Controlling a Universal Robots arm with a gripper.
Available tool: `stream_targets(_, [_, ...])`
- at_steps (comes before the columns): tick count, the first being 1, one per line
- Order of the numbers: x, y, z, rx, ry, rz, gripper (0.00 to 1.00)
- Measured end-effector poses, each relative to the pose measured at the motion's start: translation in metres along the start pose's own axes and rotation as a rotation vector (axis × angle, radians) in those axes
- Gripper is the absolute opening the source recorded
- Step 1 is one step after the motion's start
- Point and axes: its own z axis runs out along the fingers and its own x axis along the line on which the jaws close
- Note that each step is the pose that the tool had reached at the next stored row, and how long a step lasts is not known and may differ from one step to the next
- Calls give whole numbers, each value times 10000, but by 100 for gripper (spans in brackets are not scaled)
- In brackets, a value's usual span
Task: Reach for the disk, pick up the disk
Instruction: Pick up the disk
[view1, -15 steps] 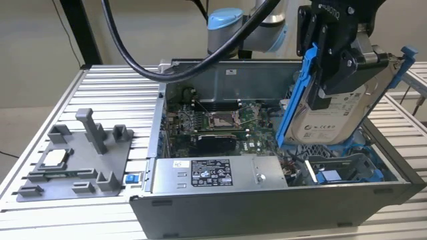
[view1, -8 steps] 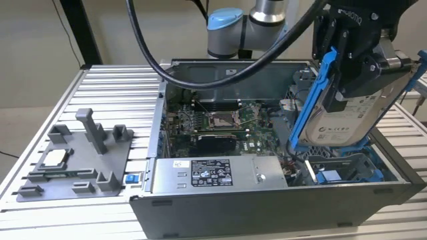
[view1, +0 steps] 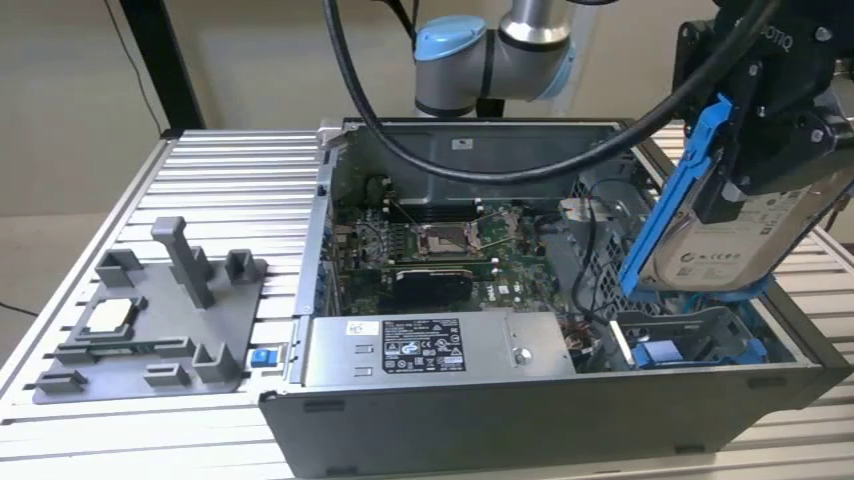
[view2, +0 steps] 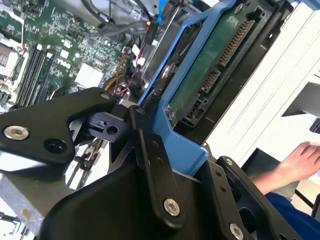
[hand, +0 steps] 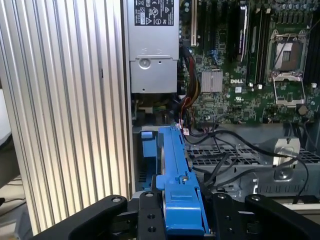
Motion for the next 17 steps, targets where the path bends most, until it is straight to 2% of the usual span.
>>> stream_targets(5, [3, -173, 31, 0, -1, 0, 0])
stream_targets(7, [16, -211, 41, 0, 0, 1, 0])
stream_targets(14, [140, -214, 70, 4, 23, 151, 0])
stream_targets(17, [165, -213, 82, 5, 27, 184, 0])
